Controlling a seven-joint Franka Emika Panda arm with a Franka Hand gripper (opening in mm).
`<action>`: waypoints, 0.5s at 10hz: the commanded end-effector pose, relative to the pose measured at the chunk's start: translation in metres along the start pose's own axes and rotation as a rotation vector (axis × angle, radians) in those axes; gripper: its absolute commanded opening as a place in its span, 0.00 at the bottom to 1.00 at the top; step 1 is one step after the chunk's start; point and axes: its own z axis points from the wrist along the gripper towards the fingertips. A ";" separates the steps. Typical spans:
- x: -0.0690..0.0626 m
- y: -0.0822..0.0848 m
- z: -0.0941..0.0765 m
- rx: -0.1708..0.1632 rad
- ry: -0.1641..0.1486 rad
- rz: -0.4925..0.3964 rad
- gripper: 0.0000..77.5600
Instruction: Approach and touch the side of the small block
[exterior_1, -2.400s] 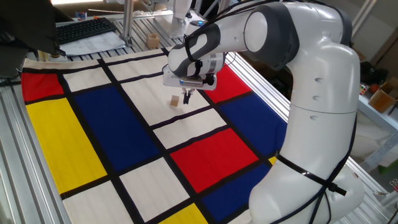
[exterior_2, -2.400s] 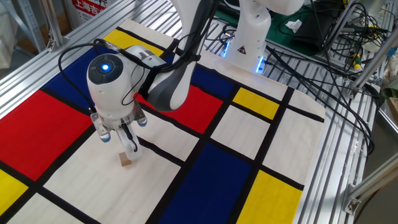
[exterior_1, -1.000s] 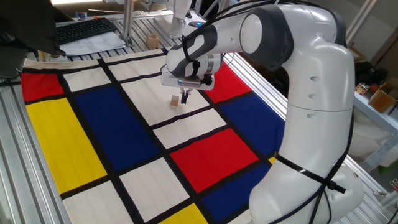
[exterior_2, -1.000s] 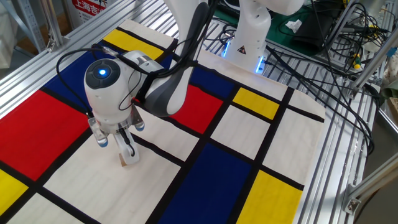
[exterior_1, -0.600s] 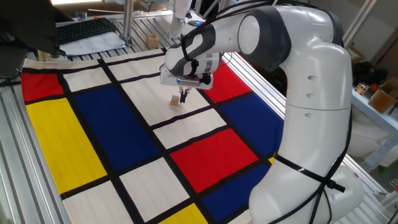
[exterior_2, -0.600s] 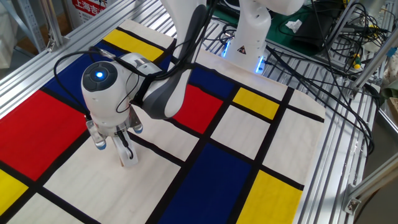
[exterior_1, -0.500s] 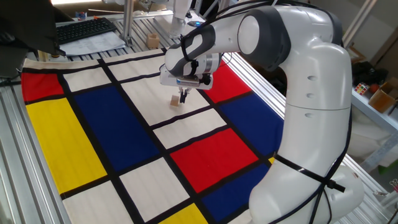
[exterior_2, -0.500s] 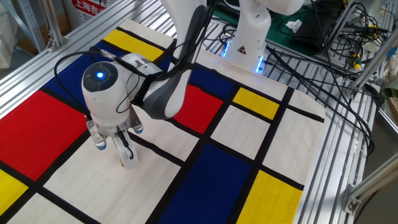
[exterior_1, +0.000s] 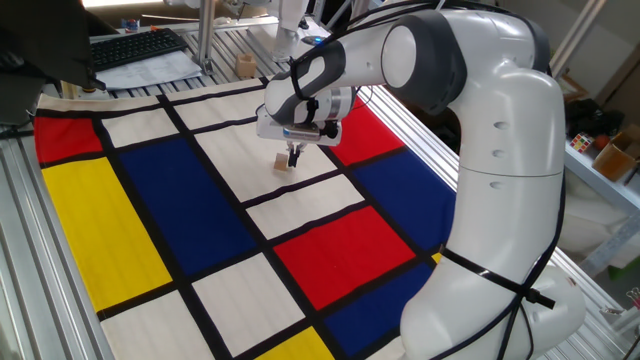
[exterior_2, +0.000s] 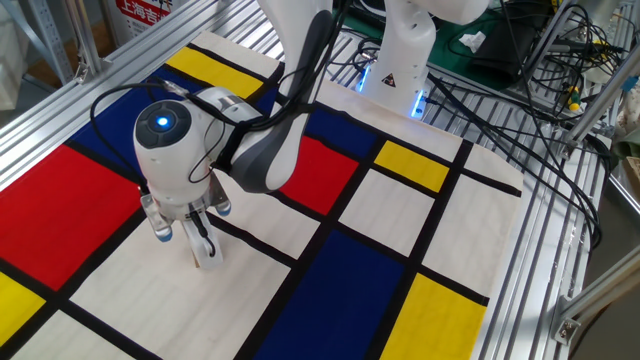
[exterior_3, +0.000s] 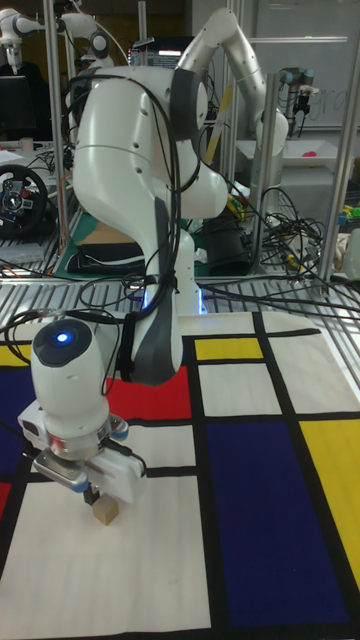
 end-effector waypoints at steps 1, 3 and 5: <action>-0.001 0.000 -0.001 -0.012 -0.007 0.008 0.00; -0.001 0.000 -0.001 -0.017 -0.015 0.018 0.00; -0.001 0.000 -0.001 -0.020 -0.020 0.034 0.00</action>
